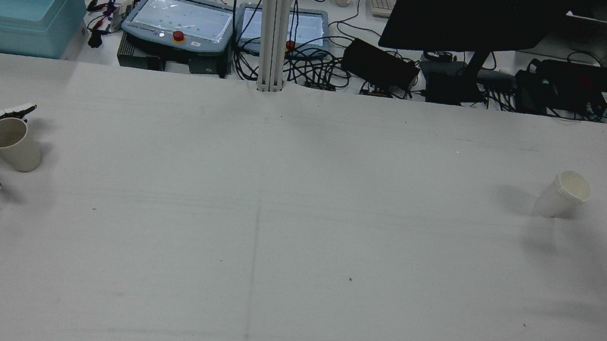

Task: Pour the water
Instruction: 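Close the left hand around the beige paper cup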

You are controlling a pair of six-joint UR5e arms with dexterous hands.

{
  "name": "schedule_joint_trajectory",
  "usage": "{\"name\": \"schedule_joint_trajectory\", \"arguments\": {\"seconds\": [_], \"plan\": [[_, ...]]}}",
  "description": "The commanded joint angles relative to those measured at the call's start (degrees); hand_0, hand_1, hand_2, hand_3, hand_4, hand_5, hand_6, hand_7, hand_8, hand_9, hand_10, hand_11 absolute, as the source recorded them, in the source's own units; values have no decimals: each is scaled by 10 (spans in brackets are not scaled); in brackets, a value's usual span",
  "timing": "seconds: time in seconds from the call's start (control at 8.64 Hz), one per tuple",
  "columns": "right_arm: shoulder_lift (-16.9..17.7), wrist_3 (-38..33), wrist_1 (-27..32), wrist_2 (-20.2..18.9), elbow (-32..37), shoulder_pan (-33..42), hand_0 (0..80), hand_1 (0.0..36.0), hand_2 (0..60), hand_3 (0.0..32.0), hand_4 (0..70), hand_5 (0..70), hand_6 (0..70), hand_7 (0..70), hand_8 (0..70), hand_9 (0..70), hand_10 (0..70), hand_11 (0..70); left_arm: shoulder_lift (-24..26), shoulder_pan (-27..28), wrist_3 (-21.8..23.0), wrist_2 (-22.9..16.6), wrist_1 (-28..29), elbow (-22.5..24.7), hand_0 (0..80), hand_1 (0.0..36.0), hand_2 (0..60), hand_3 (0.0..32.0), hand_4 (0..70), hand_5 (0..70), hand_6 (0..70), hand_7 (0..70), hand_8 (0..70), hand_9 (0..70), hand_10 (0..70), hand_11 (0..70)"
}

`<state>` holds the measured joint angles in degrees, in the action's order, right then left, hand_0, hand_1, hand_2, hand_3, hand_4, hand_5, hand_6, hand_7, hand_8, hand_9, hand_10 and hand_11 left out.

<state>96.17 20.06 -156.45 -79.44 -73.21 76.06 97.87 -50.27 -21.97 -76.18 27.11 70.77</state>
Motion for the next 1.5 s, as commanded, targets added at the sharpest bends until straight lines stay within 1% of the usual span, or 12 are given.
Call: {"name": "schedule_joint_trajectory", "arguments": {"seconds": [0.0,0.12,0.23,0.35,0.46,0.58,0.69,1.16,1.39], "plan": [[1,0,0,0,0,1,535,212,103,0,0,85,181,126,87,85,0,0,18,0,0,1,-14,0,751,169,0,0,271,0,119,64,67,1,37,78],[1,-1,0,0,0,1,535,212,103,0,0,84,182,125,88,86,0,0,20,0,-1,1,-16,0,749,169,0,0,273,0,120,64,68,2,36,77],[2,0,0,0,2,1,533,212,103,0,0,84,181,124,86,83,0,0,21,1,-1,1,-16,0,770,173,0,0,274,0,120,65,68,3,37,78],[2,-1,0,0,2,1,534,213,102,0,0,84,178,116,85,80,0,0,24,0,-2,1,-18,-1,766,171,0,0,275,0,120,65,68,3,37,78],[2,0,0,0,2,1,534,213,101,0,0,83,174,110,82,76,0,0,26,0,-1,1,-18,-4,732,164,0,0,280,0,122,68,69,4,38,78],[2,-1,0,0,2,1,534,212,98,0,0,83,172,105,81,74,0,0,28,0,-1,1,-18,-5,720,161,0,0,282,0,123,68,69,4,38,79],[2,0,0,0,2,1,534,212,100,0,0,84,172,104,82,76,0,0,28,0,-1,2,-18,-5,724,162,0,0,285,0,123,68,69,5,38,78],[2,0,0,0,3,1,533,213,106,0,0,84,177,113,86,82,0,0,28,1,0,13,-20,-5,797,180,0,0,307,0,131,78,75,12,43,88],[2,0,0,0,3,1,533,214,108,0,0,84,178,113,86,82,0,0,29,1,-1,13,-20,-6,800,194,0,0,336,0,140,87,80,18,48,95]]}}
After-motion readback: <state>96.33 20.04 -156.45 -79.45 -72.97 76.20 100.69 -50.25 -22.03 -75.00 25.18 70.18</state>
